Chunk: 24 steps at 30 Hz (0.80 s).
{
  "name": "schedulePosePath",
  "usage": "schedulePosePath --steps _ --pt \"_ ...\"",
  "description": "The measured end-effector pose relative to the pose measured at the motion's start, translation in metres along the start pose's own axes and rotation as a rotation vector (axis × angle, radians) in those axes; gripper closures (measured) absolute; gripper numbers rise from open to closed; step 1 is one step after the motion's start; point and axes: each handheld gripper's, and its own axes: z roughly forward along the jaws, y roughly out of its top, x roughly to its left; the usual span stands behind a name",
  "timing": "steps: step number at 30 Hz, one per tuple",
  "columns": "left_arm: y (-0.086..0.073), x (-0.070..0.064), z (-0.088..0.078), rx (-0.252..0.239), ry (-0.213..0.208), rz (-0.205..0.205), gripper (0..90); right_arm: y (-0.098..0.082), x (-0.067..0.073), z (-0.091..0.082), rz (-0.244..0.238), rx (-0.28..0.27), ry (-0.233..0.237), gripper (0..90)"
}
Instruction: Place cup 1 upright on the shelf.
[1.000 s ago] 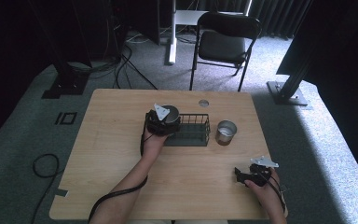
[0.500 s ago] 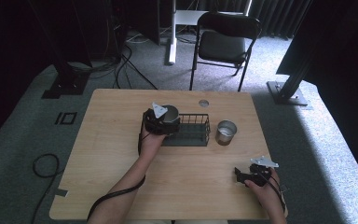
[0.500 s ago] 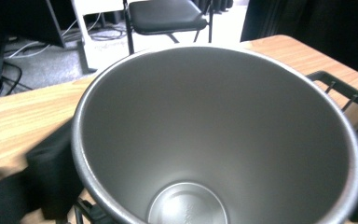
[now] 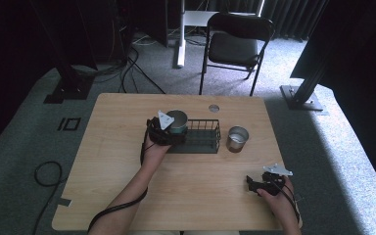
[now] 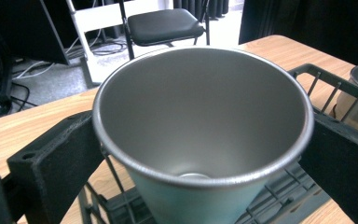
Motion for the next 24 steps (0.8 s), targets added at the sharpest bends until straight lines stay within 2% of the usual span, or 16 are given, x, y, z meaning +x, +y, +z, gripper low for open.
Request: schedulePosePath --steps 2,10,12,24 --pt "-0.001 0.000 -0.003 -0.005 0.008 0.014 1.4 0.000 0.000 0.000 0.000 0.000 0.000 11.4" --pt "-0.005 0.002 -0.014 0.013 -0.021 0.020 1.4 0.000 0.000 0.000 0.000 0.000 0.000 11.4" --pt "-0.007 0.002 -0.017 0.014 -0.019 0.034 1.4 0.000 0.000 0.000 0.000 0.000 0.000 11.4" --pt "-0.016 0.010 -0.032 0.010 -0.026 0.009 1.4 0.000 0.000 0.000 -0.001 0.000 0.000 11.4"
